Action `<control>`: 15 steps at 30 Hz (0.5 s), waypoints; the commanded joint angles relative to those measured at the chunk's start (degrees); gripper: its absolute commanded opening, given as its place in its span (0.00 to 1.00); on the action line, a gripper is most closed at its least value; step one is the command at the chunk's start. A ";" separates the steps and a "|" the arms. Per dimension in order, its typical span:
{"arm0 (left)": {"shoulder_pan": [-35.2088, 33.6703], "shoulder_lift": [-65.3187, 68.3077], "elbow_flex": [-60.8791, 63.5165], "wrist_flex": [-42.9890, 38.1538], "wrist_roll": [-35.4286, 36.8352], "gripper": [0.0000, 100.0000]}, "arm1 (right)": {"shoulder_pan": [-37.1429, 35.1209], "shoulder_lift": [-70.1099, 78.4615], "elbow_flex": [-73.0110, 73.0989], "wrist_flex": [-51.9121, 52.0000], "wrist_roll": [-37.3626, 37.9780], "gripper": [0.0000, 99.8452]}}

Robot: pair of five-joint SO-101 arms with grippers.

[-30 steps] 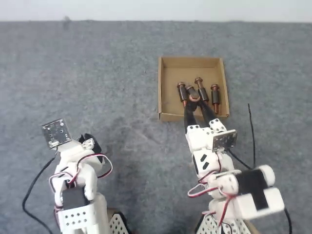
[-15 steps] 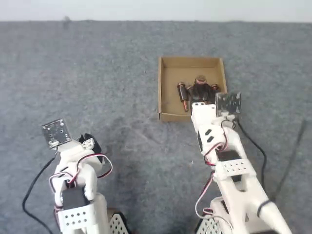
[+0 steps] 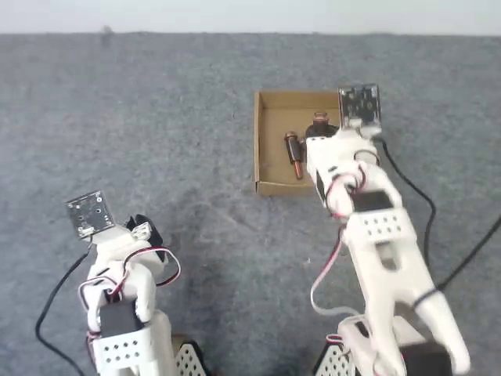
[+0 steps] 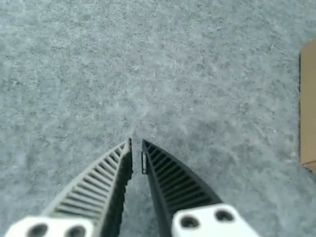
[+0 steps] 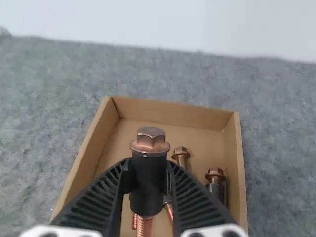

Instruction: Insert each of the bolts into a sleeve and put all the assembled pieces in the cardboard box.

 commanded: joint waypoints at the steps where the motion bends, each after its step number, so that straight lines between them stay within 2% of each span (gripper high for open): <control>1: -0.44 -0.35 -0.57 0.35 -0.18 0.04 | 2.24 4.70 -12.31 5.58 -0.26 0.01; 11: -0.44 -0.35 -0.57 0.35 -0.18 0.04 | 4.35 26.07 -38.33 22.99 -0.26 0.01; 15: -0.53 -0.35 -0.57 0.44 -0.26 0.04 | 4.18 34.86 -45.54 26.42 -0.26 0.01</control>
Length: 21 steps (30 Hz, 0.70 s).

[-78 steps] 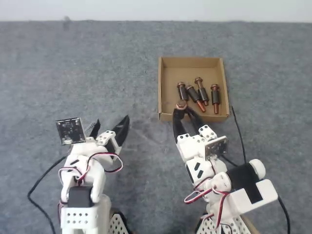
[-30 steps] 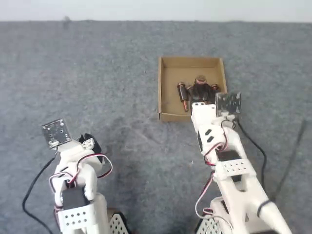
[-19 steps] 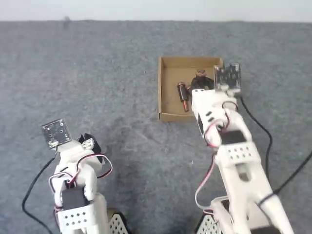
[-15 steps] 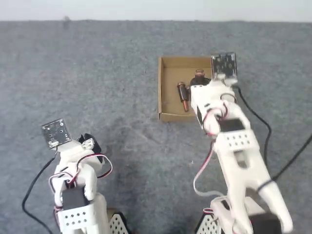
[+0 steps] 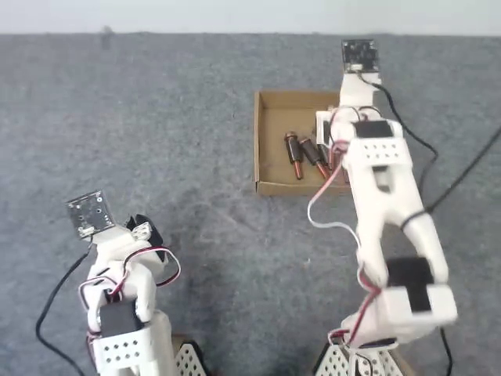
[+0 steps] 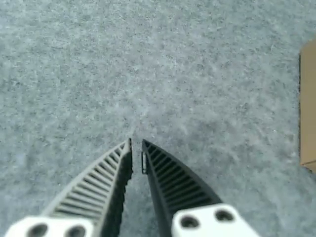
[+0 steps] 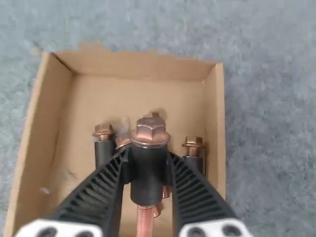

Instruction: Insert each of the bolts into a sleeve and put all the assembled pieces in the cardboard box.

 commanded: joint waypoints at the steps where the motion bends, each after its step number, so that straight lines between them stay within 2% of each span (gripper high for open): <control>1: -0.53 -0.35 -0.57 0.44 -0.18 0.04 | 0.48 4.53 -9.32 1.89 -0.26 0.01; 5: -0.53 -0.35 -0.57 0.44 -0.18 0.04 | 0.75 10.95 -12.48 2.15 -0.26 0.02; 11: -0.53 -0.35 -0.57 0.44 -0.18 0.04 | 0.48 14.64 -15.56 4.97 -0.26 0.15; 17: -0.53 -0.35 -0.57 0.44 -0.18 0.04 | 0.75 12.26 -15.47 6.20 -0.26 0.08; 21: -0.53 -0.35 -0.57 0.44 -0.18 0.04 | 0.75 7.78 -15.38 11.74 -0.53 0.00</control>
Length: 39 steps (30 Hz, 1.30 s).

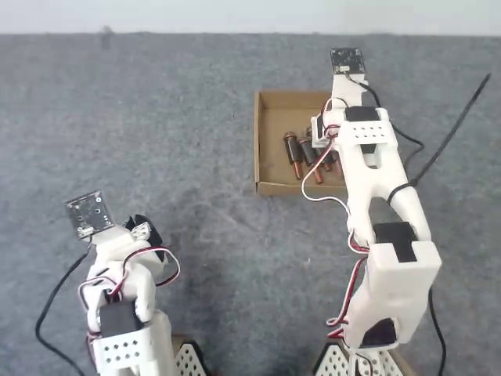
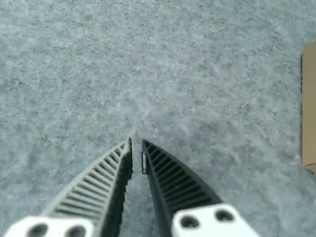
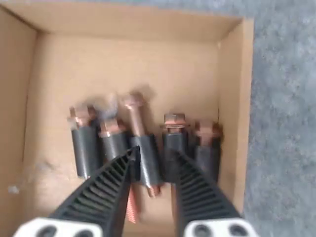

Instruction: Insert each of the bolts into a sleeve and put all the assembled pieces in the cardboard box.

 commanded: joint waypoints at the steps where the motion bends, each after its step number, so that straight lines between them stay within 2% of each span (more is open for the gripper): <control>1: -0.18 -0.35 -0.57 0.44 -0.18 0.04 | 0.66 -8.04 -3.08 4.97 -0.53 0.01; 4: -0.18 -0.35 -0.57 0.44 -0.18 0.04 | 0.66 -11.91 -1.05 7.87 -0.53 0.00; 8: -0.18 -0.35 -0.57 0.35 -0.18 0.04 | 0.22 -20.18 8.79 7.34 -0.53 0.01; 16: -0.18 -0.35 -0.57 0.35 -0.18 0.04 | 0.31 -45.32 39.65 -10.24 -0.35 0.01; 39: -0.35 -0.26 -0.57 0.44 -1.58 0.04 | 0.31 -118.37 98.02 -9.71 -0.53 0.01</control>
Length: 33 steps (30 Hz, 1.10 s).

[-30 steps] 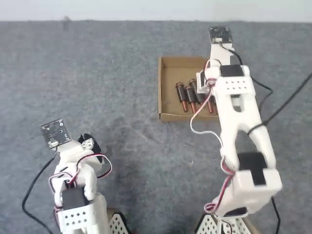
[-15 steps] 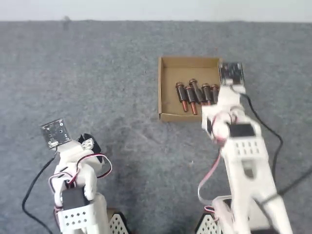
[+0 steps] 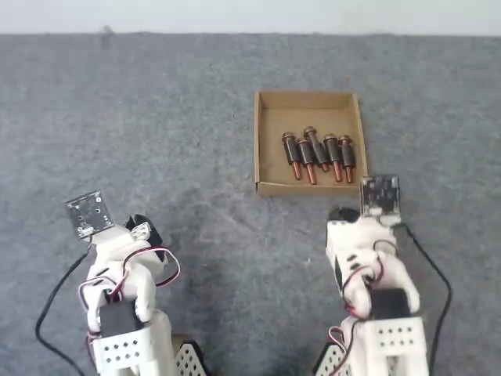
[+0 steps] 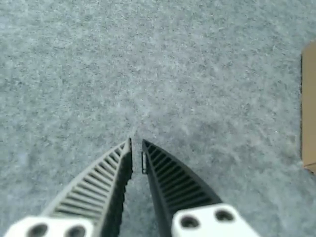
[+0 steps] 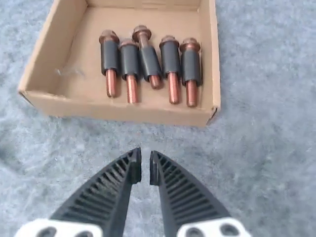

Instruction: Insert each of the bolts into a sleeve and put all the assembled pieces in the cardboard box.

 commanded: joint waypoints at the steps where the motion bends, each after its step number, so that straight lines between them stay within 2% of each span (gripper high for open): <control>1: -0.35 -0.26 -0.57 0.79 -4.04 0.04 | 0.22 -12.18 5.45 0.84 -0.62 0.01; 5: -0.18 -0.35 -0.57 2.55 -16.62 0.04 | -0.31 -15.78 5.01 10.86 -0.79 0.01; 9: -0.35 -0.44 -0.57 2.46 -21.80 0.04 | -0.31 -14.29 5.10 17.45 -0.79 0.01; 17: -0.35 -0.53 -0.57 3.08 -22.15 0.04 | 0.22 -14.29 5.01 23.34 -0.26 0.01; 21: -0.09 -0.62 -0.57 9.41 -22.33 0.04 | -0.22 -14.29 6.15 29.58 -0.44 0.01; 25: -0.09 -0.62 -0.57 12.40 -22.42 0.04 | 0.22 -15.34 6.33 29.67 -0.35 0.01; 33: -0.44 -0.62 -0.57 12.66 -22.24 0.04 | -0.04 -15.34 6.33 29.67 -0.35 0.01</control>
